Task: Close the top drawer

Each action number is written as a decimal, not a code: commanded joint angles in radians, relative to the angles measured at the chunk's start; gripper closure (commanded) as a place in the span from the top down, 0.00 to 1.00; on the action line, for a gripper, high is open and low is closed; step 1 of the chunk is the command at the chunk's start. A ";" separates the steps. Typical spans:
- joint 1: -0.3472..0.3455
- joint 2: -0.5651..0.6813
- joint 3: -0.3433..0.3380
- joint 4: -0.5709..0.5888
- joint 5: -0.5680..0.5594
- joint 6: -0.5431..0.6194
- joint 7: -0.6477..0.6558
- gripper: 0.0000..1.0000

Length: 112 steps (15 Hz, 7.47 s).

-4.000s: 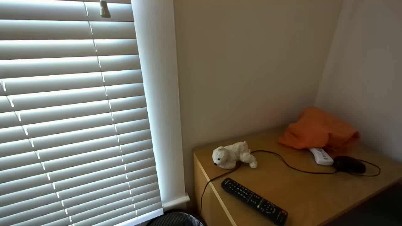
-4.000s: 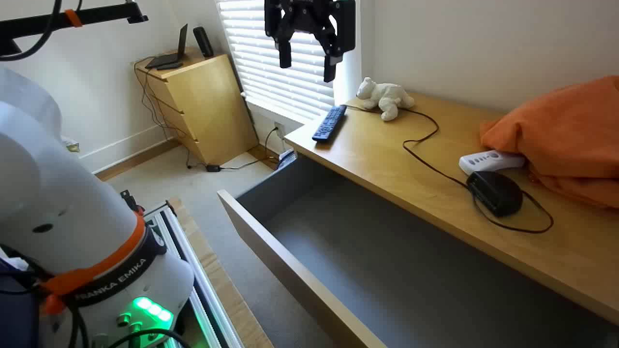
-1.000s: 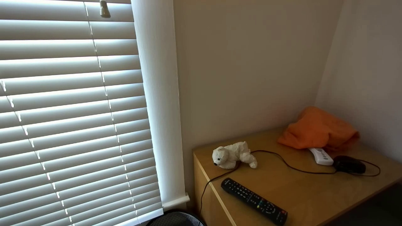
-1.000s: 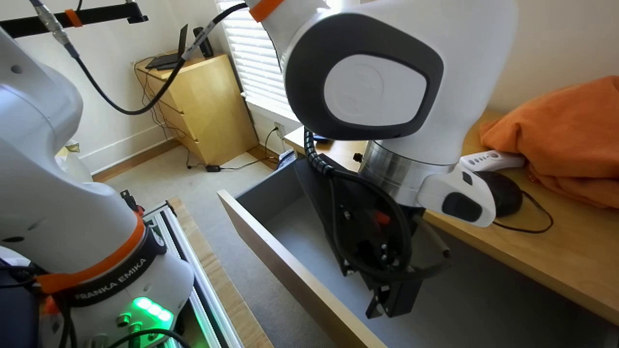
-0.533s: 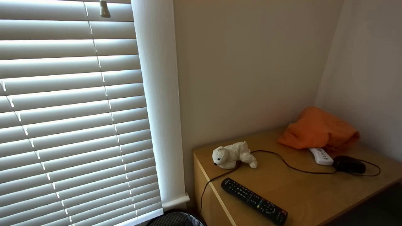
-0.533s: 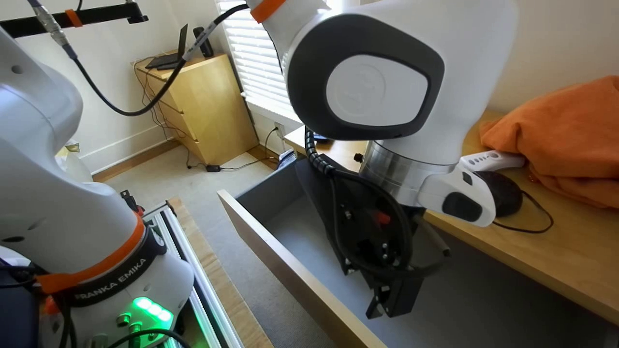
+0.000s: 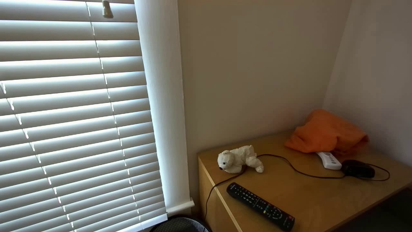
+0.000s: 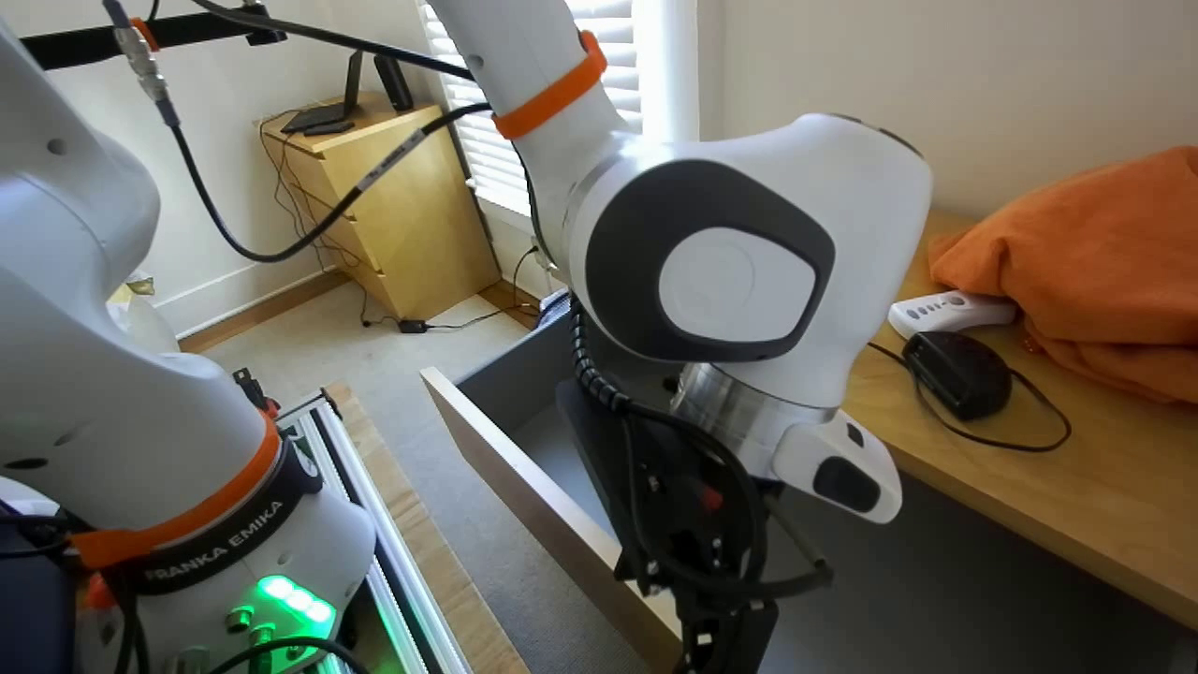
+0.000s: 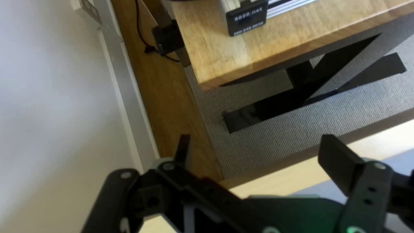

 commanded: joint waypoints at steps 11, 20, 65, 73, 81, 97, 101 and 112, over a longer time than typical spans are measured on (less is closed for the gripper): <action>0.023 0.199 -0.013 0.008 -0.042 0.180 0.006 0.00; -0.014 0.185 -0.017 -0.091 -0.009 0.521 -0.138 0.00; -0.946 0.429 1.118 0.052 1.030 0.825 -1.231 0.00; -1.129 0.645 1.179 0.048 0.467 0.912 -0.989 0.00; -1.237 0.800 1.181 0.079 0.140 0.919 -0.868 0.00; -1.275 0.851 1.134 0.032 -0.011 1.066 -0.754 0.00; -1.167 0.734 1.075 -0.059 -0.011 1.220 -0.608 0.00; -0.591 0.451 0.886 -0.181 0.406 1.486 -0.436 0.27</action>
